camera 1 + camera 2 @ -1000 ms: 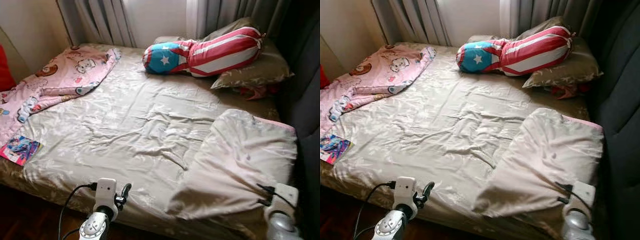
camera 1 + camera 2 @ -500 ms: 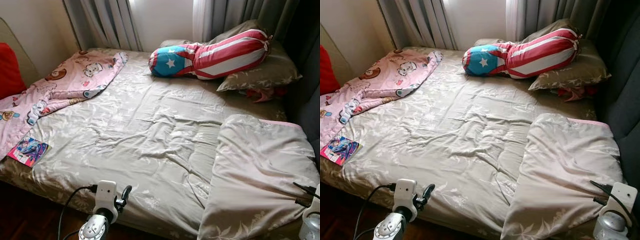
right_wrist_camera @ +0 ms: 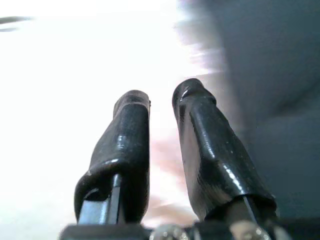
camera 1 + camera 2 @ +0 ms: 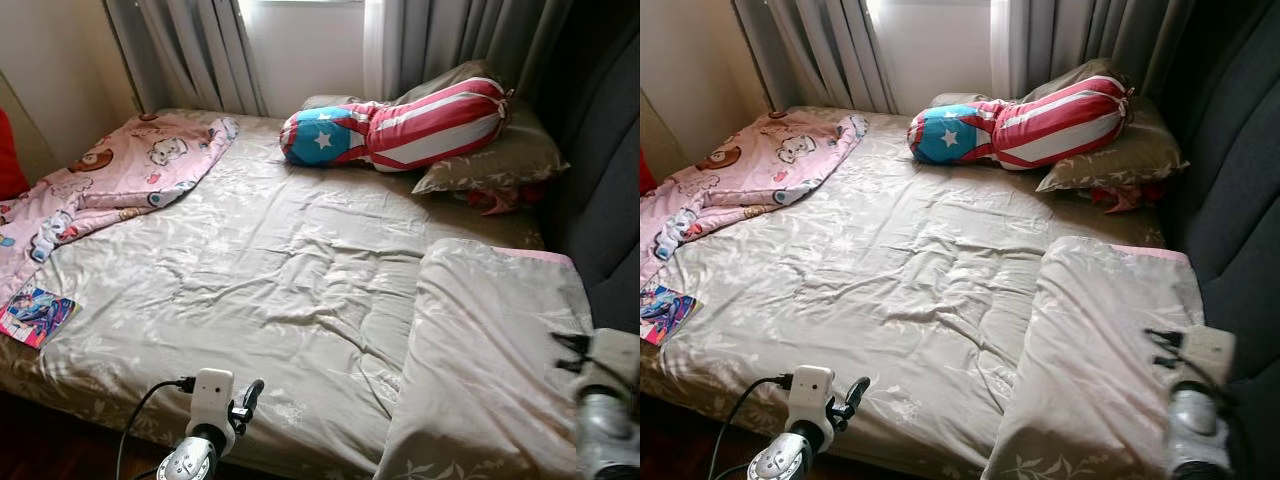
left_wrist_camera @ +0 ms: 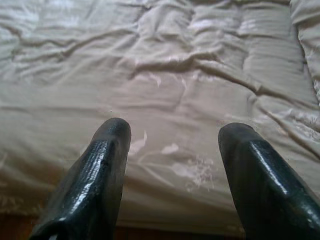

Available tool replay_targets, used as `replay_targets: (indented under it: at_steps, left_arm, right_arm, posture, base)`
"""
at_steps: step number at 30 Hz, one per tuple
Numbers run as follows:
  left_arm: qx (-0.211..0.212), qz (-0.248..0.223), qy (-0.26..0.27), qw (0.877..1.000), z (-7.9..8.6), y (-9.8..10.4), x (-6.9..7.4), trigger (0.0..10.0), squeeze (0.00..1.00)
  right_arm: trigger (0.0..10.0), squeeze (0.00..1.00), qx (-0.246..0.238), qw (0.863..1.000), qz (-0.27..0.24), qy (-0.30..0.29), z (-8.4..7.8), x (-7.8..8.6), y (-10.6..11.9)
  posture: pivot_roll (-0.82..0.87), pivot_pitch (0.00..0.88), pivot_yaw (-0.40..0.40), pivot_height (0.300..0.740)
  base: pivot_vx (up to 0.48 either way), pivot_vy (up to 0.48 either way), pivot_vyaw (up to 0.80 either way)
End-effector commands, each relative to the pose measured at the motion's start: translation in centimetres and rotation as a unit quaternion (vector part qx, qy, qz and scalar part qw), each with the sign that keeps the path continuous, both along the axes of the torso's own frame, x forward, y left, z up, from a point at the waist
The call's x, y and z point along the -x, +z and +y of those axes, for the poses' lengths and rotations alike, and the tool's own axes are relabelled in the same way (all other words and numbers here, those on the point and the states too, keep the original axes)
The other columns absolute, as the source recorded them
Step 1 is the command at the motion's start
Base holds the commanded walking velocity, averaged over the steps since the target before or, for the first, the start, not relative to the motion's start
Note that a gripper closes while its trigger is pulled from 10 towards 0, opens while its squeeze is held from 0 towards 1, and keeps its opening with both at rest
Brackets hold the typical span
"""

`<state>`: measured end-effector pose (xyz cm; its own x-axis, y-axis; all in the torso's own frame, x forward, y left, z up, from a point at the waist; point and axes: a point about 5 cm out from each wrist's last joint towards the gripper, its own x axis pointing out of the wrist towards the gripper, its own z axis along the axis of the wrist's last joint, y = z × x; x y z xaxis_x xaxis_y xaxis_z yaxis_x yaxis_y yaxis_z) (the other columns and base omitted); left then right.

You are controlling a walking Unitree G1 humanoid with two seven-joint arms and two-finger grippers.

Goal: Clean up the room

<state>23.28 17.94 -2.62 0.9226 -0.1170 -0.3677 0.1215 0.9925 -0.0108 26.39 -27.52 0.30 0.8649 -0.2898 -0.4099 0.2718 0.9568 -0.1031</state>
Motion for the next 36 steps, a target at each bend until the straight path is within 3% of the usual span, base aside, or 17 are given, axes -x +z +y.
replay_targets:
  at_steps: [1,4,7,11,13,19,29,36]
  left_arm:
    - [0.004,0.023,0.013,1.0,0.3,-0.6,0.2,10.0,0.0]
    - [0.012,0.044,0.026,0.999,0.4,-1.1,0.4,10.0,0.0]
    - [0.012,0.081,0.04,0.996,0.3,-2.0,0.8,10.0,0.0]
    - [0.01,0.111,0.051,0.992,0.4,-2.6,1.2,10.0,0.0]
    - [0.011,0.141,0.058,0.988,0.0,-3.2,1.6,10.0,0.0]
    - [-0.027,0.222,0.056,0.973,-0.1,-4.8,3.4,10.0,0.0]
    - [-0.034,0.255,0.08,0.963,0.7,-5.5,4.5,10.0,0.0]
    - [-0.035,0.276,0.093,0.956,1.0,-6.1,5.8,10.0,0.0]
  right_arm:
    - [10.0,0.0,-0.018,0.997,0.026,0.07,2.5,0.5,-1.4]
    - [10.0,0.0,-0.026,0.992,0.059,0.104,4.6,1.5,-3.0]
    - [10.0,0.0,-0.042,0.986,0.119,0.106,6.1,3.5,-5.1]
    - [10.0,0.0,-0.059,0.982,0.152,0.092,6.4,4.6,-6.1]
    - [10.0,0.0,-0.05,0.976,0.176,0.116,6.6,5.3,-6.6]
    - [10.0,0.0,-0.042,0.975,0.178,0.128,7.2,5.3,-6.7]
    - [10.0,0.0,-0.023,0.957,0.23,0.175,8.1,7.0,-7.9]
    - [10.0,0.0,0.002,0.946,0.273,0.176,7.0,8.7,-8.7]
  posture:
    - [-0.09,0.0,0.007,0.74]
    - [-0.08,0.0,-0.001,0.74]
    - [-0.06,0.0,-0.02,0.74]
    - [-0.07,0.0,-0.032,0.74]
    - [-0.07,0.0,-0.038,0.74]
    - [-0.05,0.0,-0.028,0.74]
    - [-0.02,0.0,-0.045,0.74]
    - [-0.03,0.0,-0.054,0.74]
  base:
    - [0.0,0.0,0.0]
    - [0.0,0.0,0.0]
    - [0.0,0.0,0.0]
    - [0.0,0.0,0.0]
    - [0.0,0.0,0.0]
    - [0.0,0.0,0.0]
    - [0.0,0.0,0.0]
    - [0.0,0.0,0.0]
